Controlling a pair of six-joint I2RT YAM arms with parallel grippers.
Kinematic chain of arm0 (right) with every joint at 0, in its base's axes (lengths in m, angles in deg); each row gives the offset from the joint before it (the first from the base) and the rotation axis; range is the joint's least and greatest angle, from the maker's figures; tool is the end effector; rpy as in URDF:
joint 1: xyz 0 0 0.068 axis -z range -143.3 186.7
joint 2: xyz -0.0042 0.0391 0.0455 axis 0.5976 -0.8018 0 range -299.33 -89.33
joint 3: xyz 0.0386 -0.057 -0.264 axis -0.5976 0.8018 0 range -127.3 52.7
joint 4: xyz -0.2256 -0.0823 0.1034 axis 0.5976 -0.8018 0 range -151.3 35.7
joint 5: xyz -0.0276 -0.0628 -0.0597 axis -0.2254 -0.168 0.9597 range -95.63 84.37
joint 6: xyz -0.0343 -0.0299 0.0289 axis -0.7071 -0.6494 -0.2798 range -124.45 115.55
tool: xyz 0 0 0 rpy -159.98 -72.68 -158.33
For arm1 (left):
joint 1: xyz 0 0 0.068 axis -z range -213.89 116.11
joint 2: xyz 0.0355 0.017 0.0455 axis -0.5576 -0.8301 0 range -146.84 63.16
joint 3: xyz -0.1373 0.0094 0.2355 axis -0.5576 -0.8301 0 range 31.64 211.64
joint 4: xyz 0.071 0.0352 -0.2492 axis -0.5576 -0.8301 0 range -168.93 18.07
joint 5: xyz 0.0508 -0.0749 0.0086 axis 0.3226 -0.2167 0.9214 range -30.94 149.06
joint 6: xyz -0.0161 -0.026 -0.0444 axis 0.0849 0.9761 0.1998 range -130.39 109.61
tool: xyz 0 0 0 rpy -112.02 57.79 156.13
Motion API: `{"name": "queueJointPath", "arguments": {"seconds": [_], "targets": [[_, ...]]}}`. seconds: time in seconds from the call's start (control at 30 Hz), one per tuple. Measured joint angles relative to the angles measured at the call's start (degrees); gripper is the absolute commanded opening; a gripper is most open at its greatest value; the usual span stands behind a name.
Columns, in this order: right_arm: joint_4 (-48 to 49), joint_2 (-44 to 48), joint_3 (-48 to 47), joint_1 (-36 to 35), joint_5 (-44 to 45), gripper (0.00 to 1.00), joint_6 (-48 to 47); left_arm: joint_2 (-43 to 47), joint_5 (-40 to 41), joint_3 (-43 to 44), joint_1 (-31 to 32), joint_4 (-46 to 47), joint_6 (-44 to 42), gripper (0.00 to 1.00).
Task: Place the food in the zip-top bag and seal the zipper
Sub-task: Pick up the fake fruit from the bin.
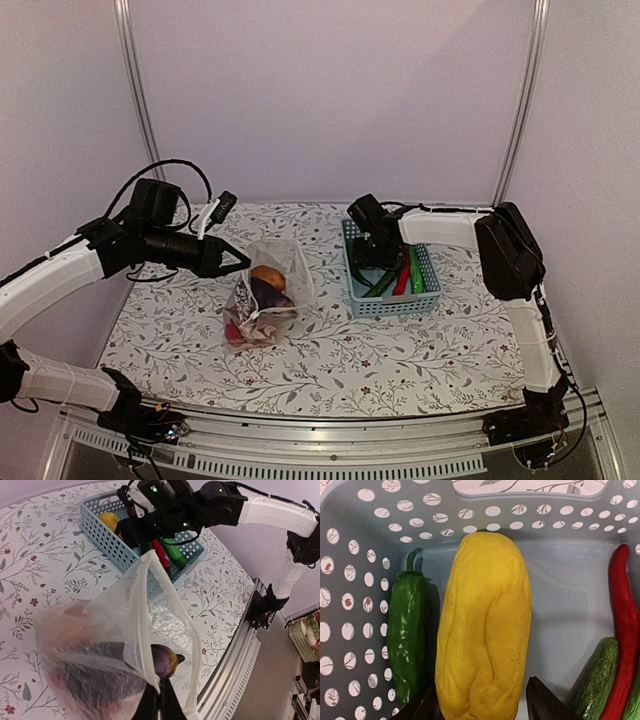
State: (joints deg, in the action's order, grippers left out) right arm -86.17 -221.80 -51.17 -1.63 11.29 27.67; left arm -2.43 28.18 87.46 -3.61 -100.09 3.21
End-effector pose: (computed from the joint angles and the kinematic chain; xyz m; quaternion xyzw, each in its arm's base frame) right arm 0.3950 0.2992 0.1496 -0.0144 0.9571 0.0292 0.2879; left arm 0.2024 -0.1393 0.3072 0.2412 0.8400 -0.3800 0.3030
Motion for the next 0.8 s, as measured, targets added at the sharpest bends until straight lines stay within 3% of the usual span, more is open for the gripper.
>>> {"name": "queueJointPath", "arguments": {"seconds": [0.5, 0.8], "targets": [[-0.22, -0.15, -0.02, 0.48, 0.31, 0.45, -0.90, 0.02, 0.00, 0.00, 0.00, 0.00, 0.00, 0.00], [0.52, 0.81, 1.60, 0.48, 0.31, 0.44, -2.19, 0.02, 0.02, 0.00, 0.00, 0.00, 0.00, 0.00]]}}
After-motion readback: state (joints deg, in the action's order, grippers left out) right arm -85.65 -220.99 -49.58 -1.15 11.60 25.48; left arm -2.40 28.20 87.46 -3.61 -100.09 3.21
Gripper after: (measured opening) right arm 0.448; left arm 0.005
